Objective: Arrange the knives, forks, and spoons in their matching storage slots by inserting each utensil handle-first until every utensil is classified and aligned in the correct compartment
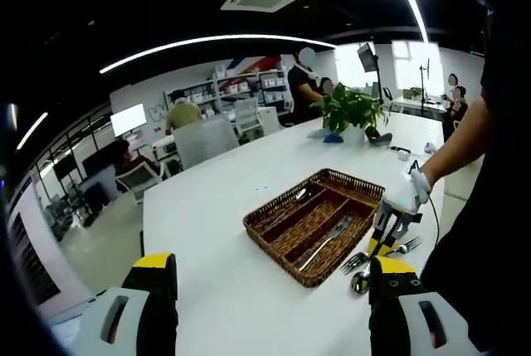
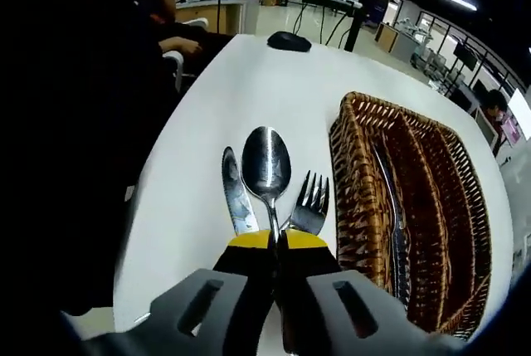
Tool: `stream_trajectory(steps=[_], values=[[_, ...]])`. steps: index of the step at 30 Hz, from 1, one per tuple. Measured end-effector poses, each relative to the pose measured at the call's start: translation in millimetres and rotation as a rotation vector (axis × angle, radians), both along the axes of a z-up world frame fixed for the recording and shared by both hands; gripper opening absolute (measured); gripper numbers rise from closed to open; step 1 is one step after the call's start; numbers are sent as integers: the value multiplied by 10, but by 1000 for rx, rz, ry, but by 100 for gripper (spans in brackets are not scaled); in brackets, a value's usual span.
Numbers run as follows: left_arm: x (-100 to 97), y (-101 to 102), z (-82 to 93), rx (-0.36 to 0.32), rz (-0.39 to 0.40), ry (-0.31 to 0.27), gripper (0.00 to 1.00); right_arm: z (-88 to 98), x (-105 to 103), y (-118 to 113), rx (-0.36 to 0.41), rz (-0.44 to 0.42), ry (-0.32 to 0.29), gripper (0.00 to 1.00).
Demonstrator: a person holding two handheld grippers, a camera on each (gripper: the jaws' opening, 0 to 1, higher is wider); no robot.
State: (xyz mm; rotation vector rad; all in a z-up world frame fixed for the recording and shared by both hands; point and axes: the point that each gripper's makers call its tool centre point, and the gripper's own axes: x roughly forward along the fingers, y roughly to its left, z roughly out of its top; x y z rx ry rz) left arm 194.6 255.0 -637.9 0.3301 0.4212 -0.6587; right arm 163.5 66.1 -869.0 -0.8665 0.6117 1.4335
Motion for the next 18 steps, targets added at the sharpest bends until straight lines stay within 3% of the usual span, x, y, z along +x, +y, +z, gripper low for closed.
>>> stream_trajectory(steps=[11, 18], values=[[-9, 50, 0, 3, 11, -6, 100, -55, -31, 82, -48, 104, -29, 3], [-13, 45, -16, 1, 12, -5, 100, -64, 2, 94, -54, 112, 41, 3]])
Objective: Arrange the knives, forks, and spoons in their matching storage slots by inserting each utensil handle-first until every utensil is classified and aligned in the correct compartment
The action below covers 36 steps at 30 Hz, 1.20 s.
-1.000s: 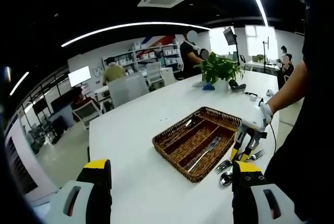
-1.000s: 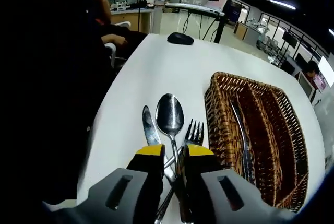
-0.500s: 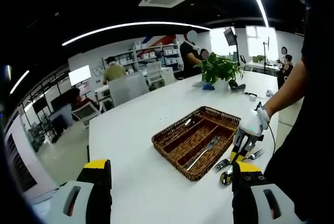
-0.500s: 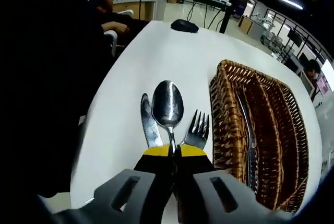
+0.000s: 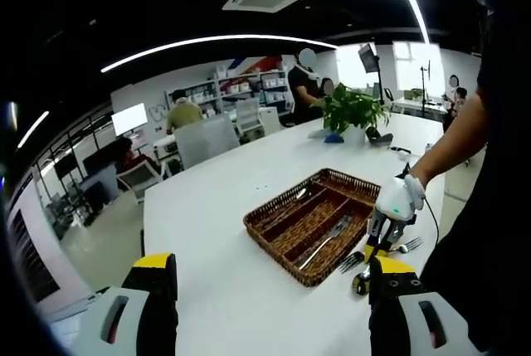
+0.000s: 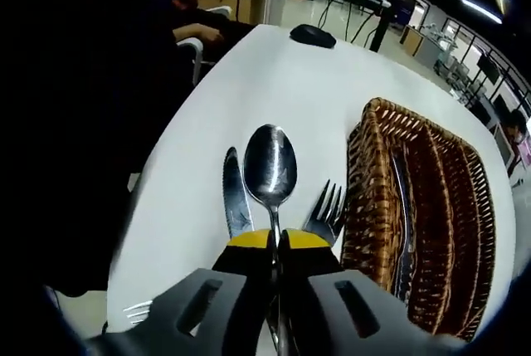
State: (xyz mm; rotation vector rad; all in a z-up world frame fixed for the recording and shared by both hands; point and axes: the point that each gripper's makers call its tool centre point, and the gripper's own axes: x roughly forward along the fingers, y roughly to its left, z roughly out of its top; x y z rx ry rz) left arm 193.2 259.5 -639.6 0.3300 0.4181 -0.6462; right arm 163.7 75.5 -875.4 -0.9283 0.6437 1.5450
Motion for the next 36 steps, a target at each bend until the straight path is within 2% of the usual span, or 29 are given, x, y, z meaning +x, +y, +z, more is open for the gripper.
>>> stream_trajectory(steps=[2, 3, 4, 7, 9, 11, 14, 16, 18, 21, 28, 32, 33, 36], values=[[-5, -3, -10, -1, -1, 2, 100, -5, -15, -2, -1, 21, 8, 2], [-5, 7, -17, -1, -1, 3, 100, -6, -26, 7, -3, 68, -6, 2], [-8, 15, -25, 1, 1, 4, 100, -8, -42, 10, -14, 143, -46, 2], [-19, 48, -39, 6, 6, 9, 100, -14, -57, 21, -56, 174, -40, 0], [-27, 72, -45, 10, 7, 11, 100, -12, -35, 43, -48, 83, 39, 0], [-22, 96, -40, 11, 12, 10, 100, -9, -23, 43, -43, 101, 29, 0], [-13, 121, -14, 10, 16, 4, 100, 3, -37, 28, -66, 83, 12, 0], [-5, 138, -8, 11, 20, 1, 100, 41, -54, 26, -58, 58, 21, 0], [4, 147, -8, 12, 21, -1, 100, 78, -33, 15, -57, 46, 3, 0], [12, 122, 1, 11, 16, -3, 100, 207, -21, 12, -30, -3, 13, 0], [45, 14, 0, 10, -7, -9, 100, 447, 31, -101, -29, -62, 1, 0], [59, -31, 9, 10, -18, -11, 100, 618, 47, -214, -71, -82, 5, 0], [63, -43, 16, 10, -20, -13, 100, 655, 63, -237, -81, -76, -17, 0], [87, -67, 33, 2, -24, -19, 100, 816, 53, -260, -83, -102, -11, 0]])
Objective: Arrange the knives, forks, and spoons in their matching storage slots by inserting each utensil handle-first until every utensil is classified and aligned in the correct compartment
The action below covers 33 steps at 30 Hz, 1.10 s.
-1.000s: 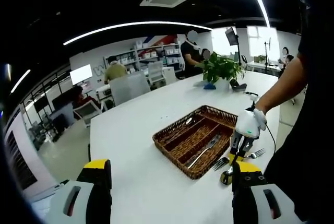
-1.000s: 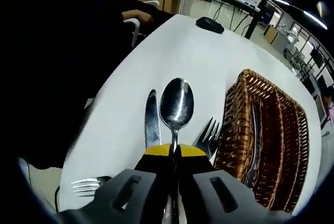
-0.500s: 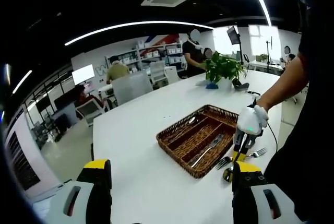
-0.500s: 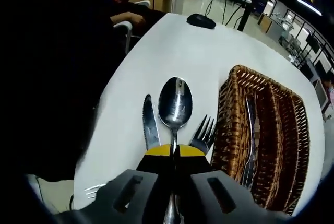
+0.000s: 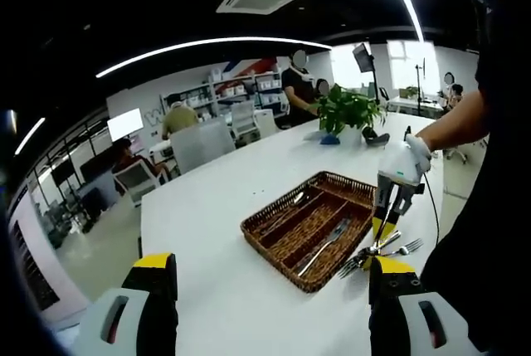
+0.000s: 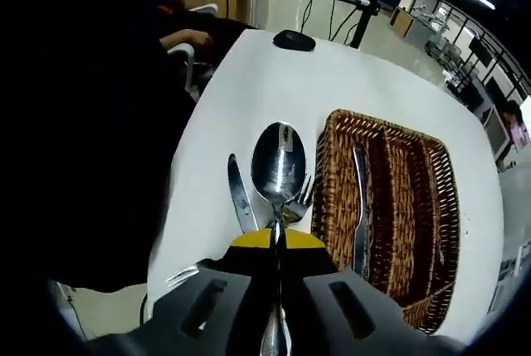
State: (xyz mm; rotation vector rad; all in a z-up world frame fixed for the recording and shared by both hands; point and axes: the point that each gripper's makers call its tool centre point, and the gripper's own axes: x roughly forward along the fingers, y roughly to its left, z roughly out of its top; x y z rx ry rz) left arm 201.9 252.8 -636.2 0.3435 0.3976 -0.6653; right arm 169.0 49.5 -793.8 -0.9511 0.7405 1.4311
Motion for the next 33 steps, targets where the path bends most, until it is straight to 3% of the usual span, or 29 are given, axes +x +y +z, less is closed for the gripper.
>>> stream_trajectory(steps=[12, 15, 18, 22, 33], values=[[-55, -88, -57, -9, -17, 29, 100, 385, 38, -161, -24, -51, -32, 0], [-40, -87, -75, 0, -11, 36, 100, 549, 78, -168, -17, -61, -76, 0], [-52, -152, -32, -37, -26, 35, 100, 783, 148, -159, 21, -87, -105, 0], [-68, -241, -21, -30, -42, 42, 100, 1020, 182, -223, 23, -101, -104, 0], [-20, -318, 6, -21, -53, 40, 100, 1078, 225, -287, -2, -92, -127, 0]])
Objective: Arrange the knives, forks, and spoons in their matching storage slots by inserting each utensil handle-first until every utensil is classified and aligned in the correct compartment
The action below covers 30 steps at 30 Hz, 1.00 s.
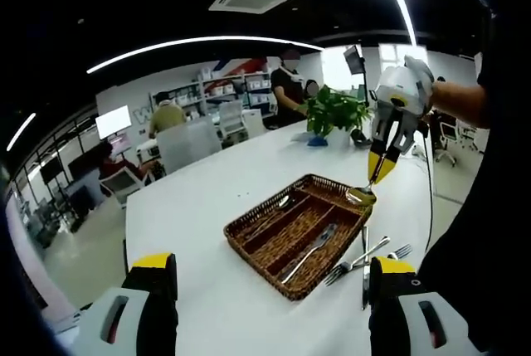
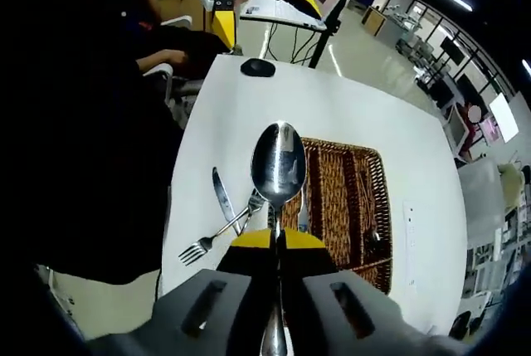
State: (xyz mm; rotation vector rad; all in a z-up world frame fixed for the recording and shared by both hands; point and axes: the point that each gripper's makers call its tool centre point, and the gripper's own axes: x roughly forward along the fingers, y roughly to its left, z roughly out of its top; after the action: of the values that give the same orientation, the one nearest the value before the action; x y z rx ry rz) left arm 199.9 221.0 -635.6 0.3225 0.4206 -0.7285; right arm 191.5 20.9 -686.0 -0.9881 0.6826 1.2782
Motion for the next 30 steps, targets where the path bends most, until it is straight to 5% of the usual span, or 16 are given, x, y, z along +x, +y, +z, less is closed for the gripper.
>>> stream_trajectory(steps=[10, 30], values=[[14, -12, -11, -2, 7, 14, 100, 141, 107, -54, -21, -10, -5, 0], [-36, -19, -43, -12, 10, 18, 100, 30, 371, -21, -40, -18, -35, 0]])
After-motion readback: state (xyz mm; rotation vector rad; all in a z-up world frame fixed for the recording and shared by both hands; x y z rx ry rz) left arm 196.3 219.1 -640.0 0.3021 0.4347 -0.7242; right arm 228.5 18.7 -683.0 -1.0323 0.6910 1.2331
